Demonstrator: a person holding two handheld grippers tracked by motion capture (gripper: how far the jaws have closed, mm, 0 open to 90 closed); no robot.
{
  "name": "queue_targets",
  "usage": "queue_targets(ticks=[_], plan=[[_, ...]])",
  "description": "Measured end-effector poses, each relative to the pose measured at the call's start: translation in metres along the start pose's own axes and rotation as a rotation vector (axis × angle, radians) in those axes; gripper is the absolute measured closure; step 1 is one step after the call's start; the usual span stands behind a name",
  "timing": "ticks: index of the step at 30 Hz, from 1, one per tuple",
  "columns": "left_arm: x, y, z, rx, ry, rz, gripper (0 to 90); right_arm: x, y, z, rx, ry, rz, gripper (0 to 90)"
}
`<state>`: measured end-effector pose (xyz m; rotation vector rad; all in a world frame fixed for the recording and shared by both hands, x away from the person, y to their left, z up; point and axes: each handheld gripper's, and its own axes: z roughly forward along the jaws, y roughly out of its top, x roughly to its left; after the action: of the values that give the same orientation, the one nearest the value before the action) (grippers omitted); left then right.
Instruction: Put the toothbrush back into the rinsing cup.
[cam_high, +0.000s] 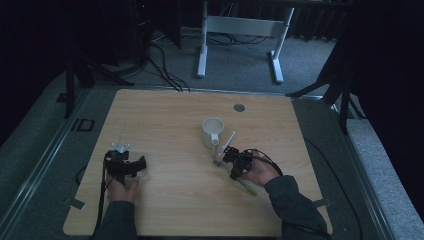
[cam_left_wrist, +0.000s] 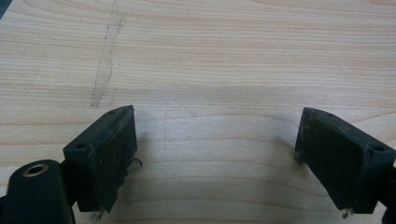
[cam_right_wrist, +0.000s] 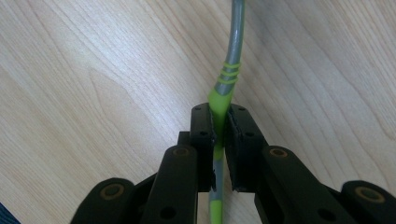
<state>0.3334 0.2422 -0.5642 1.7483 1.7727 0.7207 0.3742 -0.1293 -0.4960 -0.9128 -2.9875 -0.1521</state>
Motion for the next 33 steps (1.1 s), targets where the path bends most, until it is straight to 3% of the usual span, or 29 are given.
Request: queue_targets(ticks=[16, 33], plan=[[0.0, 0.0, 0.0, 0.0, 0.0, 0.0, 13.3, -0.017, -0.013, -0.01, -0.022, -0.011, 0.057, 81.8], [0.0, 0.0, 0.0, 0.0, 0.0, 0.0, 13.3, -0.023, -0.012, -0.017, -0.062, -0.028, 0.103, 81.8]])
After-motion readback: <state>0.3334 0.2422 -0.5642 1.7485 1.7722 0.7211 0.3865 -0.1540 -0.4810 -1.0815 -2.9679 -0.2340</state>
